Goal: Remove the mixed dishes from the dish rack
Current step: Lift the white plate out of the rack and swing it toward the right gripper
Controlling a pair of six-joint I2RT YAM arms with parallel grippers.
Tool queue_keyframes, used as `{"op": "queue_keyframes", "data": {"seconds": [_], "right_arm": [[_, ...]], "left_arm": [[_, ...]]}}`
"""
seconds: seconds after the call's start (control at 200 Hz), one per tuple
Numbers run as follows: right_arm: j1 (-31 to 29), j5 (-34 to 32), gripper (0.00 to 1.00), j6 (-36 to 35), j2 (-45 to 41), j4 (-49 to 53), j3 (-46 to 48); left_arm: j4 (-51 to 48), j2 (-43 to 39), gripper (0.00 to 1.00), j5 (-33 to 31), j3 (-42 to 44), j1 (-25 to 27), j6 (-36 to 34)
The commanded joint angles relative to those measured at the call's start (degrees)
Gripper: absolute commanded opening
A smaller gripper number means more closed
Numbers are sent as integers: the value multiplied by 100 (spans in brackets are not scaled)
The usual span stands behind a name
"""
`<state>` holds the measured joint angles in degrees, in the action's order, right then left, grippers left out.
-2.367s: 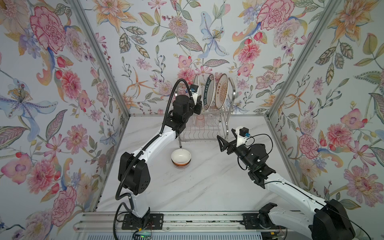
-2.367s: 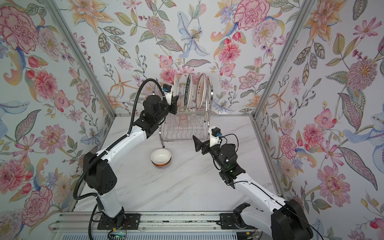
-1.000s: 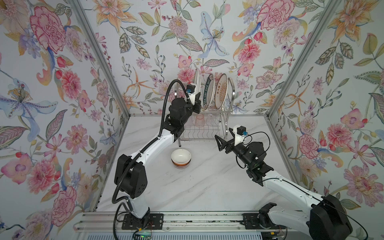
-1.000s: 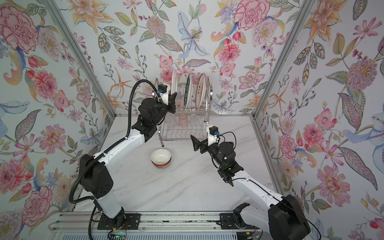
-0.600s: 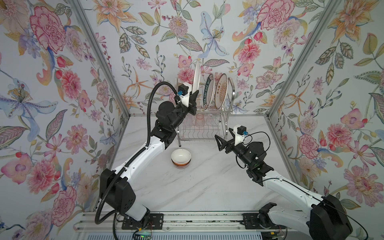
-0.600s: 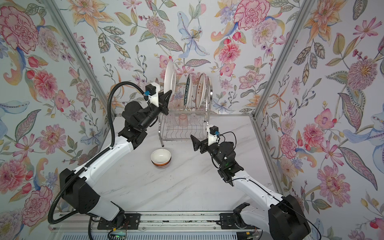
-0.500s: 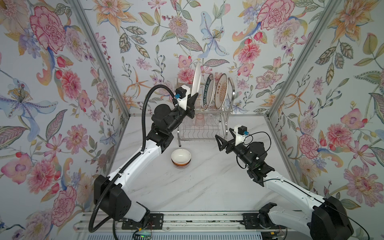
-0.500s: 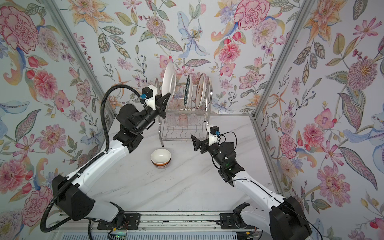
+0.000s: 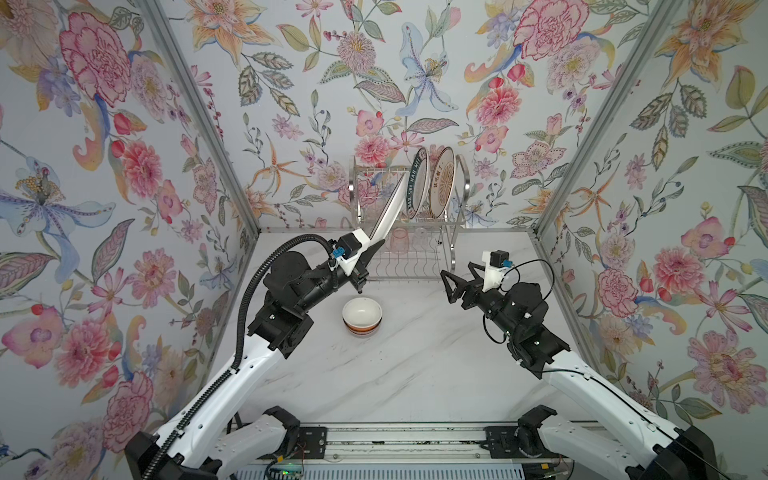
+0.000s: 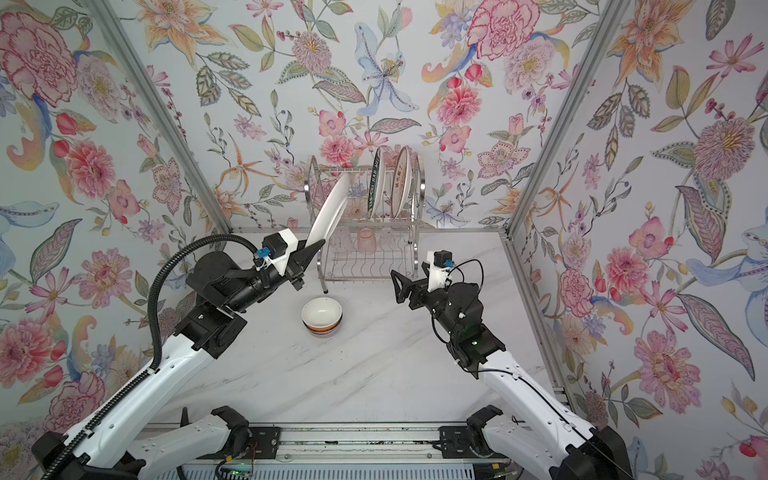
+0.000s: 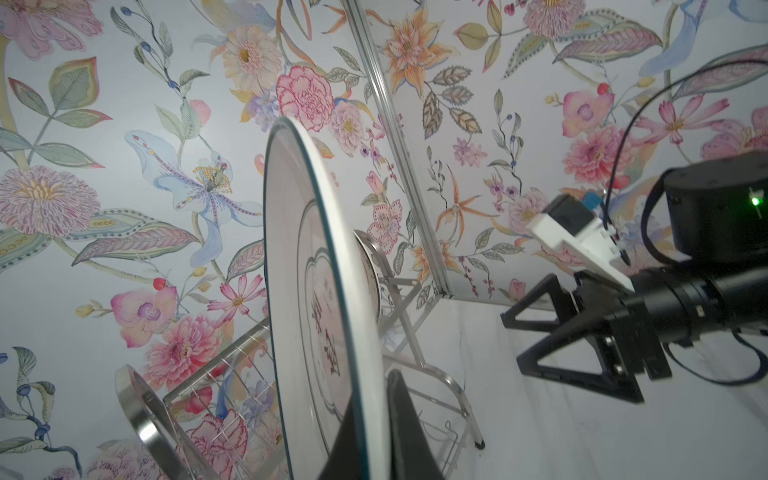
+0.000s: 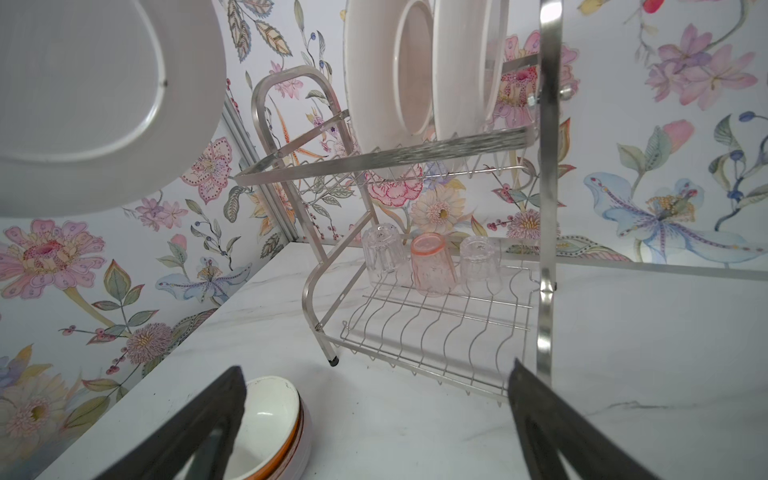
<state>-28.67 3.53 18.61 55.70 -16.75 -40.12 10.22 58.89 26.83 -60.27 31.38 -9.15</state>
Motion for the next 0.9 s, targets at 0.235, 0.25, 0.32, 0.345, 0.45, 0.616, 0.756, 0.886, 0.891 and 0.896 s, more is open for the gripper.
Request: {"op": "queue_keyframes", "data": {"seconds": [0.235,0.25,0.32,0.345,0.45,0.616,0.756,0.886,0.891,0.896], "right_arm": [[509,500,99,1406,-268,1331,-189],[529,546,99,1458,-242,1343,-189],[614,737,99,1594,-147,1491,-269],[631,776,99,1617,-118,1558,-312],[652,867,99,1704,-51,1658,-372],[699,1063,99,1822,23,1807,-435],[836,1406,98,1967,162,1876,-513],[933,1778,96,2050,386,1873,-623],[933,1789,96,2050,396,1871,-626],[933,1808,96,2050,406,1870,-632]], "left_arm": [[-1387,-850,0,-348,1036,190,-1593],[-1377,-867,0,-373,1095,206,-1631],[-1370,-887,0,-535,1292,307,-1783],[-1359,-870,0,-608,1340,361,-1835],[-1118,-802,0,-700,1585,619,-2021],[-354,-594,0,-1473,2019,1144,-2532],[-50,-202,0,-2402,2198,1599,-3451],[349,129,0,-2872,2328,1836,-4025],[362,139,0,-2883,2332,1850,-4047],[378,153,0,-2902,2338,1857,-4066]]}}
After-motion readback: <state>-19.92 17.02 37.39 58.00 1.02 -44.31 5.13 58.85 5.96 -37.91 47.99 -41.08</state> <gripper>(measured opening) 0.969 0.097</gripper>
